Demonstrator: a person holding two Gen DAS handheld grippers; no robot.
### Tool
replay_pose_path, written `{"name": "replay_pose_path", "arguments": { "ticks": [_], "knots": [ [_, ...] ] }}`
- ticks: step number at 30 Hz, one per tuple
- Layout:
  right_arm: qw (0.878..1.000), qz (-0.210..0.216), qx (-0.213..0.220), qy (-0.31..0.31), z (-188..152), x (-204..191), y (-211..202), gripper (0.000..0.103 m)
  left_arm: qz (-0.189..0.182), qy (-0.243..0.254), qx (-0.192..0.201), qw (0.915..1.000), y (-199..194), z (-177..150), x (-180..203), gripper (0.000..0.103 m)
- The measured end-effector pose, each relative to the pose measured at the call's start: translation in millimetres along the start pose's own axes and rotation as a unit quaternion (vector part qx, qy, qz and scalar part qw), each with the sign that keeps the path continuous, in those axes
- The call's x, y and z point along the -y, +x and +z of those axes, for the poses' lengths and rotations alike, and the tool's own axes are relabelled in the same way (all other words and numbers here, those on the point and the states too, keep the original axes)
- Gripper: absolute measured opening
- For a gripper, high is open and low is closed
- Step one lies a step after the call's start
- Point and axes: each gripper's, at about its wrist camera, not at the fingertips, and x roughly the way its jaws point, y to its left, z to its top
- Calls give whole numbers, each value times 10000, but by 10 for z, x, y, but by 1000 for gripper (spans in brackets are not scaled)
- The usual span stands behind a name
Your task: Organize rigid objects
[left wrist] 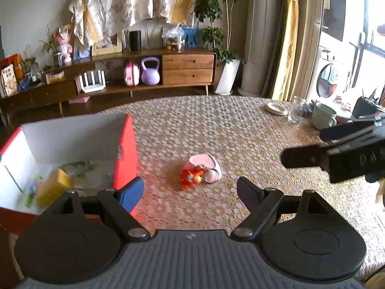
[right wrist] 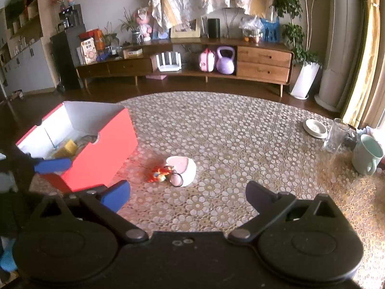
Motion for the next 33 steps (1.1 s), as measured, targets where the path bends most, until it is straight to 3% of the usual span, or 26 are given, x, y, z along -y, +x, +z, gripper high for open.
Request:
{"name": "replay_pose_path", "arguments": {
  "ticks": [9, 20, 25, 33],
  "knots": [
    [9998, 78, -199, 53, 110, 184, 402, 102, 78, -70, -223, 9997, 553, -152, 182, 84],
    [9983, 202, -529, 137, 194, 250, 921, 92, 176, -427, -403, 9981, 1056, -161, 54, 84],
    [9972, 249, -617, 331, 306, 246, 1157, 91, 128, -699, -466, 9964, 1180, -116, -58, 68],
    [9945, 269, -886, 496, 434, 89, 1552, 86, -19, -992, -541, 9936, 1331, -103, -179, 68]
  ]
}}
